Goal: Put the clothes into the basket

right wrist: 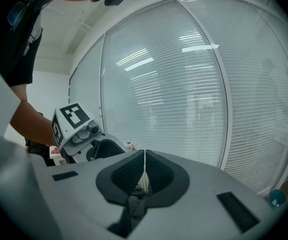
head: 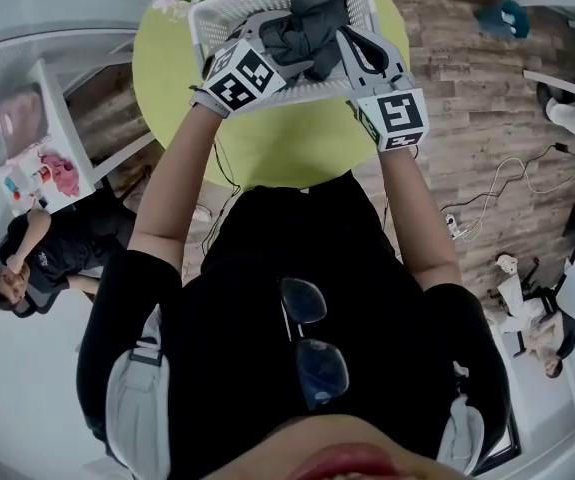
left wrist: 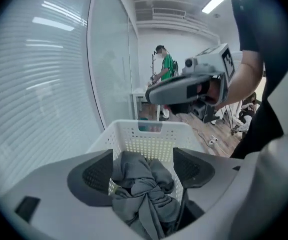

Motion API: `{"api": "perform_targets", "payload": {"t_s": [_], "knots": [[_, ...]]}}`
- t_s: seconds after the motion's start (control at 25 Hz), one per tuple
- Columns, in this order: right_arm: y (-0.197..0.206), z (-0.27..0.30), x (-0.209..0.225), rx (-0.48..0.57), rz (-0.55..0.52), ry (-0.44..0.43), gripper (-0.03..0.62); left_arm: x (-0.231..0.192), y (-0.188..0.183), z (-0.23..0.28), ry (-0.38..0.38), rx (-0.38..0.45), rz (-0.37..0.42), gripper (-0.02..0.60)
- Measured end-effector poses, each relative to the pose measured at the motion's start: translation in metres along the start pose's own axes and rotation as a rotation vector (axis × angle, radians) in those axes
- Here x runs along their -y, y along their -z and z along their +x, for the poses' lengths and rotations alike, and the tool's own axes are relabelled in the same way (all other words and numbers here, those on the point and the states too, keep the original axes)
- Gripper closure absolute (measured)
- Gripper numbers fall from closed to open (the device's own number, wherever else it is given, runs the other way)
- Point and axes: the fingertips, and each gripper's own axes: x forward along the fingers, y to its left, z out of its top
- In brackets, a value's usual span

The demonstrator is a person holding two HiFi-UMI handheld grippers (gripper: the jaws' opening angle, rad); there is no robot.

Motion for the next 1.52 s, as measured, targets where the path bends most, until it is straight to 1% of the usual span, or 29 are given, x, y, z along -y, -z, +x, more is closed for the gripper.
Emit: {"api": "perform_targets", "payload": {"t_s": [0.08,0.24,0.4,0.52,0.6,0.68,0.76,0.8,0.88,1.04,1.08,1.16,1.2,1.28,1.4,1.44,1.52], "knots": [[-0.011,-0.006,-0.006,0.017,-0.009,-0.013,0.568,0.005,-0.019,-0.027,-0.038,0.067,-0.007,0.202],[-0.029,-0.018,-0.024,0.045,-0.001,-0.053,0.568,0.019,-0.047,-0.079,-0.105,0.17,-0.018,0.202],[-0.049,-0.028,-0.047,0.082,0.008,-0.121,0.568,0.029,-0.073,-0.133,-0.206,0.322,-0.058,0.202],[-0.063,-0.042,-0.072,0.12,0.015,-0.147,0.568,0.044,-0.081,-0.172,-0.259,0.452,-0.088,0.204],[-0.071,-0.052,-0.093,0.139,-0.003,-0.171,0.568,0.056,-0.082,-0.193,-0.291,0.539,-0.113,0.207],[-0.076,-0.062,-0.113,0.146,-0.018,-0.203,0.568,0.067,-0.08,-0.208,-0.318,0.599,-0.157,0.216],[-0.08,-0.07,-0.13,0.152,-0.025,-0.229,0.568,0.078,-0.075,-0.219,-0.327,0.634,-0.205,0.235],[-0.082,-0.073,-0.138,0.156,-0.028,-0.238,0.568,0.084,-0.073,-0.223,-0.325,0.649,-0.222,0.256],[-0.083,-0.08,-0.154,0.162,-0.032,-0.251,0.568,0.095,-0.066,-0.23,-0.325,0.652,-0.244,0.295],[-0.083,-0.092,-0.178,0.174,-0.034,-0.28,0.568,0.11,-0.054,-0.236,-0.359,0.677,-0.279,0.431],[-0.083,-0.095,-0.182,0.177,-0.041,-0.288,0.568,0.113,-0.052,-0.236,-0.363,0.678,-0.283,0.466],[-0.083,-0.098,-0.189,0.18,-0.053,-0.302,0.568,0.116,-0.055,-0.24,-0.383,0.711,-0.282,0.543],[-0.083,-0.099,-0.191,0.181,-0.055,-0.306,0.569,0.117,-0.055,-0.242,-0.391,0.722,-0.279,0.568],[-0.084,-0.101,-0.196,0.188,-0.057,-0.31,0.569,0.119,-0.055,-0.244,-0.397,0.718,-0.27,0.571],[-0.085,-0.102,-0.201,0.191,-0.061,-0.315,0.569,0.122,-0.044,-0.241,-0.391,0.652,-0.262,0.572],[-0.086,-0.102,-0.203,0.19,-0.062,-0.318,0.569,0.122,-0.043,-0.241,-0.393,0.646,-0.263,0.572],[-0.087,-0.102,-0.205,0.186,-0.066,-0.322,0.569,0.12,-0.048,-0.245,-0.406,0.691,-0.264,0.572]]}}
